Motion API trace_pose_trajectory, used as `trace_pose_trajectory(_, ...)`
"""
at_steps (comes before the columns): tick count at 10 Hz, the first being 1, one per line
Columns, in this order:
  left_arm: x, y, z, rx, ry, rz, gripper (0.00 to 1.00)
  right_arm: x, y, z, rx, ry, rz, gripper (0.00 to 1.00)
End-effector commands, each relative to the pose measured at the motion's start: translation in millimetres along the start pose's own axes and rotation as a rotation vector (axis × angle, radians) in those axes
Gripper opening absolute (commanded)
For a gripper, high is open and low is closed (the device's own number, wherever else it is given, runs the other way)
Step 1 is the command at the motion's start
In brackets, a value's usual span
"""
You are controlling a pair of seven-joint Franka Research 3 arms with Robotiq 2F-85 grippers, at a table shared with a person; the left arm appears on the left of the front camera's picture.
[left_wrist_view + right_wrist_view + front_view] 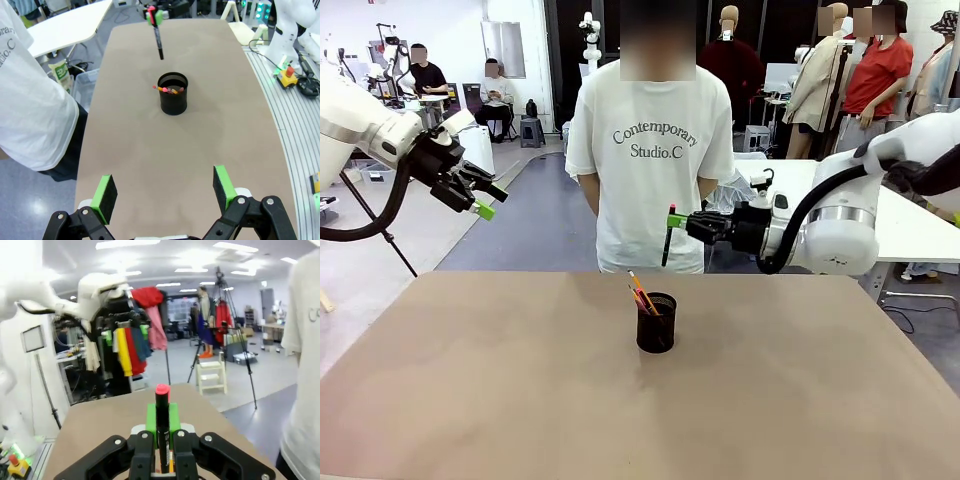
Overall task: Place the pens into the pen holder.
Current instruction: Pick up a writing instrument from the table and place it into the Pen holder.
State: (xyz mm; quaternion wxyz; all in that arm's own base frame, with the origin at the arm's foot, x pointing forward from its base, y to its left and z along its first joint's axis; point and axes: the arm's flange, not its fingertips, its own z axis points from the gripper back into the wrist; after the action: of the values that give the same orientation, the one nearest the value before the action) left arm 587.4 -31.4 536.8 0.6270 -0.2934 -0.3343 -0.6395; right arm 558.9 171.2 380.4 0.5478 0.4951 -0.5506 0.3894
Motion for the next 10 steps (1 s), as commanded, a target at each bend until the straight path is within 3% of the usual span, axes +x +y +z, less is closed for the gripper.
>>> trace_pose_trajectory(1, 0.0, -1.1, 0.7, 0.004, -0.002, 0.002, 1.00, -13.4, 6.3, 4.1, 0.071, 0.021, 0.079, 0.00)
trace_pose_trajectory(3, 0.0, -1.1, 0.7, 0.004, -0.002, 0.002, 1.00, -25.2, 9.4, 5.1, 0.095, 0.050, 0.132, 0.00)
trace_pose_trajectory(10, 0.0, -1.1, 0.7, 0.004, -0.002, 0.002, 1.00, -66.1, 8.9, 4.6, 0.126, 0.129, 0.122, 0.00)
